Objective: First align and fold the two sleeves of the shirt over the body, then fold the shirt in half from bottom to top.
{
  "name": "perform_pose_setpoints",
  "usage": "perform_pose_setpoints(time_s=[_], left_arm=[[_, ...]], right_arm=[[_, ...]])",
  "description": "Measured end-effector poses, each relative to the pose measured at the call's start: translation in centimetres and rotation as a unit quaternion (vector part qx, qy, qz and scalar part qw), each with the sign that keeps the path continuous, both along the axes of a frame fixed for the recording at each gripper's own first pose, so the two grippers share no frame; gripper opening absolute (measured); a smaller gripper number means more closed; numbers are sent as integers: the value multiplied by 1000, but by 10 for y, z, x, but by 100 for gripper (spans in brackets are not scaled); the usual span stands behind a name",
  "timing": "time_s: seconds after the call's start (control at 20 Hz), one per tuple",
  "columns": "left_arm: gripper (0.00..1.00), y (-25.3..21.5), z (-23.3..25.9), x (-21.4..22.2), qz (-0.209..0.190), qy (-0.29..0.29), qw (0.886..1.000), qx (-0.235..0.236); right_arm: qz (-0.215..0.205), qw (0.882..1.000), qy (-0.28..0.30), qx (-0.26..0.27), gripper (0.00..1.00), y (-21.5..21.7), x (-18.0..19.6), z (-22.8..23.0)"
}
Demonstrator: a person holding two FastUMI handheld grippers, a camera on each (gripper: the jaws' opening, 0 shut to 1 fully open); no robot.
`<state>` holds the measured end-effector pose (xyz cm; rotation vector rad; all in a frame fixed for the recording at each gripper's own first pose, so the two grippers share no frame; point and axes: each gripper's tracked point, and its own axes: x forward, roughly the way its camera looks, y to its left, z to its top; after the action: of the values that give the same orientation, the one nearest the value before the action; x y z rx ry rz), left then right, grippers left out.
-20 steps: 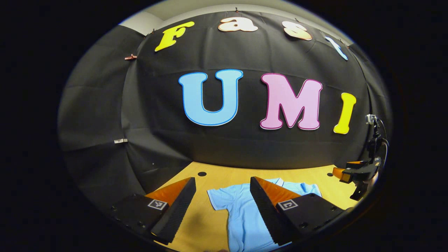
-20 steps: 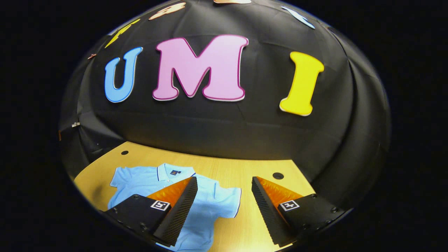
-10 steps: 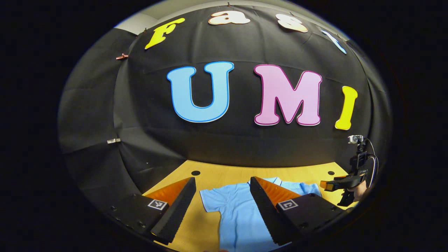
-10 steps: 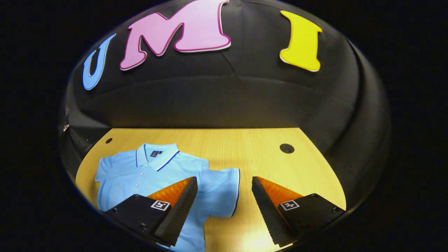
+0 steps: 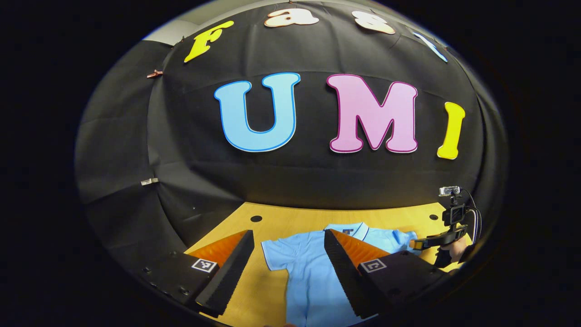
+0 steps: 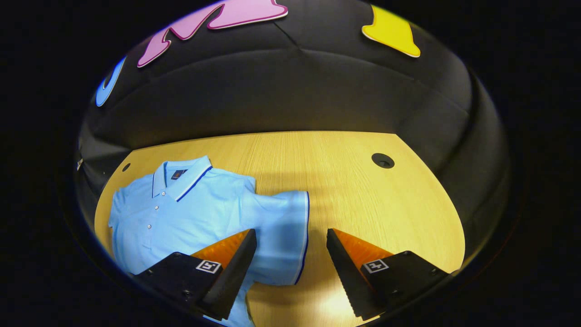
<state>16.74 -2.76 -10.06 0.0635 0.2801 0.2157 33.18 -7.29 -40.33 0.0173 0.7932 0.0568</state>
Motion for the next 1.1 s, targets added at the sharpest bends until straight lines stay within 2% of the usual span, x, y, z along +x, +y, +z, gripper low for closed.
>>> perform_pose_setpoints(time_s=[0.2, 0.4, 0.45, 0.6, 0.65, 0.75, 0.8, 1.1], left_arm=[[99, -4, -1, -4, -3, 2, 1000, 4], [99, -4, -2, -10, -8, 2, 1000, 9], [99, -3, -3, -12, -9, 1, 1000, 8], [99, 1, -9, -20, -9, 4, 1000, 2], [99, 4, -13, -23, -9, 8, 1000, 1], [99, 10, -19, -30, -6, 13, 1000, -3], [99, 14, -21, -33, -3, 16, 1000, -5], [99, 30, -25, -48, 6, 18, 1000, -12]], right_arm=[[8, 1000, 13, -5, 94, 1, -2, -14], [16, 1000, 15, -3, 78, 8, -3, -16], [18, 1000, 15, 0, 73, 9, 0, -17], [12, 1000, 11, 6, 30, 11, 2, -16], [13, 1000, 13, 7, 34, 12, 2, -16], [12, 1000, 12, 0, 12, 15, 1, -16], [17, 1000, 9, -9, 7, 16, 2, -15], [52, 997, -33, -37, 7, 35, 10, 32]])
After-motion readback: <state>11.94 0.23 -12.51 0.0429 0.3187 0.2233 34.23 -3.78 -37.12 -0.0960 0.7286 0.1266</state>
